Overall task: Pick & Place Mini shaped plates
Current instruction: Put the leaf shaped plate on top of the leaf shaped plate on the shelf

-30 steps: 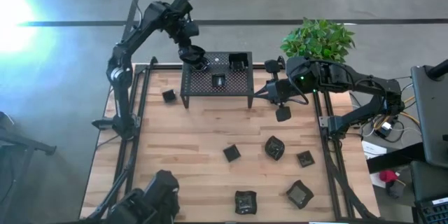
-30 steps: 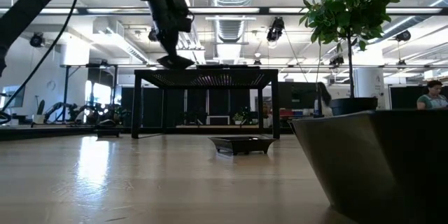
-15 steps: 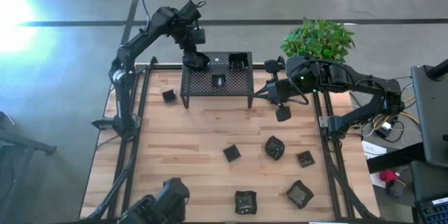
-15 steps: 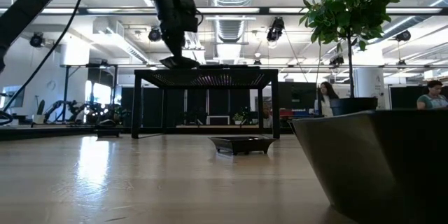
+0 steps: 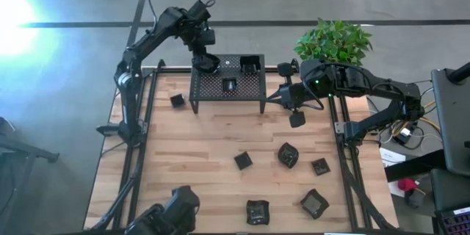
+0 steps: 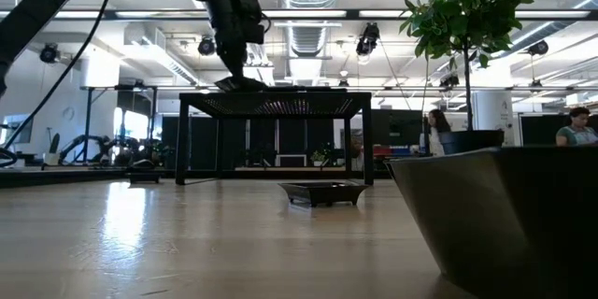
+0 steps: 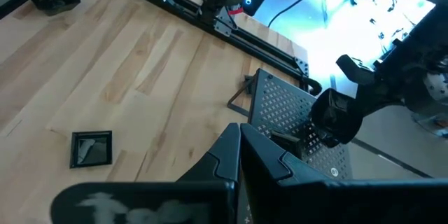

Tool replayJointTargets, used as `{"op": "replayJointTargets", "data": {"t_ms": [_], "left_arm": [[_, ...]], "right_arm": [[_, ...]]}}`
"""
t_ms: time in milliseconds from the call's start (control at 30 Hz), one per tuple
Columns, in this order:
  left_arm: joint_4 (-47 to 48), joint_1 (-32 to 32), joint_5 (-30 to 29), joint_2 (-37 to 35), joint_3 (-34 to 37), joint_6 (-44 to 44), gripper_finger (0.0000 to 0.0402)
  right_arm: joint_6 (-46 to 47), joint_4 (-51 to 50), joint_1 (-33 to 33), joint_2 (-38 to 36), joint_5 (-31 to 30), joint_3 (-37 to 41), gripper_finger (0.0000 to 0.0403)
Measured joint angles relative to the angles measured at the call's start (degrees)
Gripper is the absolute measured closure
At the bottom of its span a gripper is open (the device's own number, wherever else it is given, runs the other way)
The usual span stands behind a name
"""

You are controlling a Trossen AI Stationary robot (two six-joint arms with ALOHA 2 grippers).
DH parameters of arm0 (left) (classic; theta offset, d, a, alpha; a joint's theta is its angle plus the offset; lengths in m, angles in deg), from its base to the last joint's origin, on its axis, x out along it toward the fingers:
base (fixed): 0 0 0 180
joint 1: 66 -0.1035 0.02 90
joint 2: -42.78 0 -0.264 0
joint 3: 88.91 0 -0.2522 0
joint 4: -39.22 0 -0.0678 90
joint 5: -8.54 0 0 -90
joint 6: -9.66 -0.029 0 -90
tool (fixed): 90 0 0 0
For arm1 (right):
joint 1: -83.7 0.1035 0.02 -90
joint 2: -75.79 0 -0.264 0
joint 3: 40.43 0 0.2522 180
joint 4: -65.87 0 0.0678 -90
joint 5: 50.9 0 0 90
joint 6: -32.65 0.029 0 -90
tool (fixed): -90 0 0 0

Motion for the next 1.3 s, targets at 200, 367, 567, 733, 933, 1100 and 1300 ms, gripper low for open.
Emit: {"op": "replayJointTargets", "data": {"t_ms": [200,367,567,733,933,1100,1300], "left_arm": [[-0.9,0.0,-1.5,0.0,2.6,0.1,0.0401],[-2.4,0.0,-2.3,0.0,2.9,0.9,0.0401],[-4.7,0.1,-2.3,0.0,2.9,2.2,0.0395],[-5.1,0.1,-2.2,0.0,2.9,3.0,0.0378],[-5.1,0.1,-2.2,0.0,2.9,4.5,0.0353],[-4.7,0.3,-2.5,-0.1,2.9,5.6,0.034],[-4.6,0.7,-5.8,-1.1,2.9,5.7,0.0339]], "right_arm": [[0.0,0.0,0.0,0.0,0.0,0.0,0.0394],[-0.1,0.0,0.0,0.0,0.0,0.0,0.0394],[-0.2,0.0,0.0,0.0,0.0,0.0,0.0394],[-0.1,0.0,0.0,0.0,0.0,0.0,0.0394],[-0.2,0.0,0.0,0.0,0.0,0.0,0.0394],[-0.3,0.0,0.0,0.0,0.0,0.0,0.0394],[-0.4,0.2,0.0,0.0,-0.1,0.0,0.0394]]}}
